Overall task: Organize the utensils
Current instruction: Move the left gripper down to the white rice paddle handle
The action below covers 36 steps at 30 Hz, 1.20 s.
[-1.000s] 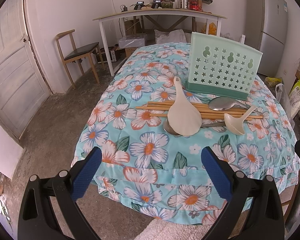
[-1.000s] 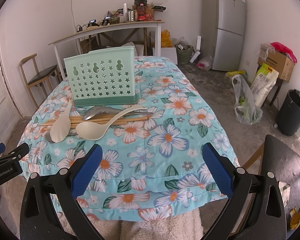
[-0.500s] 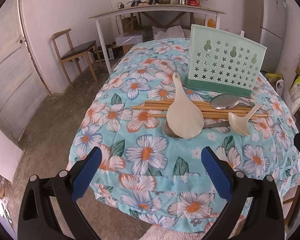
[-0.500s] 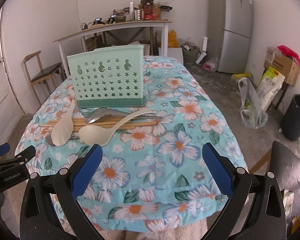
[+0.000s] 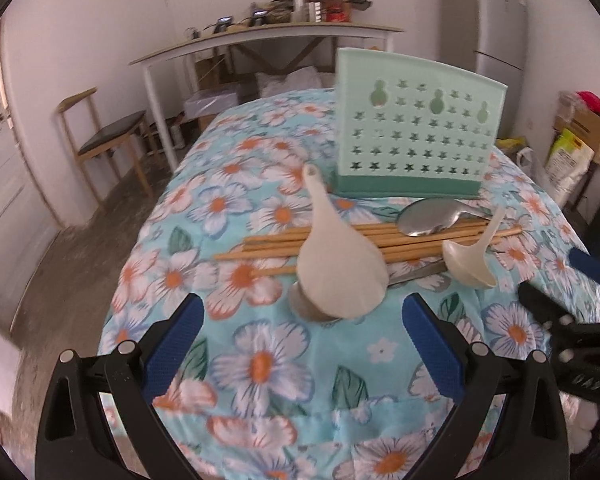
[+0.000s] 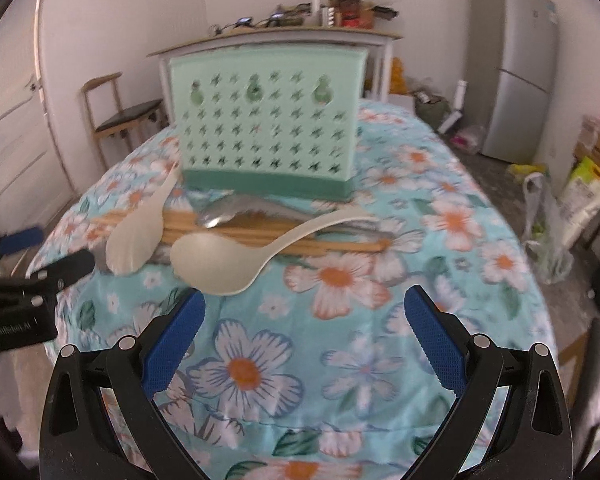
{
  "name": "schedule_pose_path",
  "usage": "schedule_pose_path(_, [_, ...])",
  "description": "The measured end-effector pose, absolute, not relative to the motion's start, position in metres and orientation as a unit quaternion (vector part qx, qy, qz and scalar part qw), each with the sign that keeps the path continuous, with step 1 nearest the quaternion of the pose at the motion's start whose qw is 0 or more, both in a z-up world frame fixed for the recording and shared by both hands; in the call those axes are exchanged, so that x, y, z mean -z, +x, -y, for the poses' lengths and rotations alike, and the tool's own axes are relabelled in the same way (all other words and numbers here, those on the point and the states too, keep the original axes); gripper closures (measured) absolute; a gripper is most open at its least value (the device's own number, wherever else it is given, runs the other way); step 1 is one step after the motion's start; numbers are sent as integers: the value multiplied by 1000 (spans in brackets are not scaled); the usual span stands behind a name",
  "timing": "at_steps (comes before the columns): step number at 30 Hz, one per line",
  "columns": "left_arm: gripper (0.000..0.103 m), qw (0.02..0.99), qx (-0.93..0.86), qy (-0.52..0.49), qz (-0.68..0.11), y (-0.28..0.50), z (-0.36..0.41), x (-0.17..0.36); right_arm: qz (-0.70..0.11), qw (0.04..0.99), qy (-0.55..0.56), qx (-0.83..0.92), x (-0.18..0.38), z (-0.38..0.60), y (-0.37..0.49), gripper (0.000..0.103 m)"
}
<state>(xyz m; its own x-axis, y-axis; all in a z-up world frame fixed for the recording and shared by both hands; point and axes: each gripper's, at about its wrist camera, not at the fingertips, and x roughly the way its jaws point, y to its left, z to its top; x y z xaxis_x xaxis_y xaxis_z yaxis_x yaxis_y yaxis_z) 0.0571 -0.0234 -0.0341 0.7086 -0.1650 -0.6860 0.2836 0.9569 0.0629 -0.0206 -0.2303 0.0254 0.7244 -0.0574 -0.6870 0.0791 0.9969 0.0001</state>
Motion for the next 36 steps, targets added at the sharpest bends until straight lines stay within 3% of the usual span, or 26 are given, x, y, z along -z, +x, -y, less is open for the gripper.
schedule_pose_path(4, [7, 920, 146, 118, -344, 59, 34, 39, -378, 926, 2, 22, -10, 230, -14, 8])
schedule_pose_path(11, [26, 903, 179, 203, -335, 63, 60, 48, -395, 919, 22, 13, 7, 239, -9, 8])
schedule_pose_path(17, [29, 879, 170, 273, -351, 70, 75, 71, -387, 922, 20, 6, 10, 239, -7, 8])
schedule_pose_path(18, [29, 881, 170, 272, -349, 71, 75, 71, -386, 922, 20, 5, 10, 239, -8, 8])
schedule_pose_path(20, [43, 880, 175, 265, -353, 73, 74, 70, -385, 923, 21, 4, 10, 239, -8, 8])
schedule_pose_path(24, [60, 882, 171, 257, -357, 76, 70, 61, -383, 923, 24, 1, 10, 240, -8, 8])
schedule_pose_path(31, [75, 908, 158, 195, -335, 86, 47, 28, -381, 924, 25, -1, 10, 240, -8, 8])
schedule_pose_path(36, [78, 911, 141, 115, -370, 107, 27, 28, -381, 924, 25, -1, 10, 240, -8, 8])
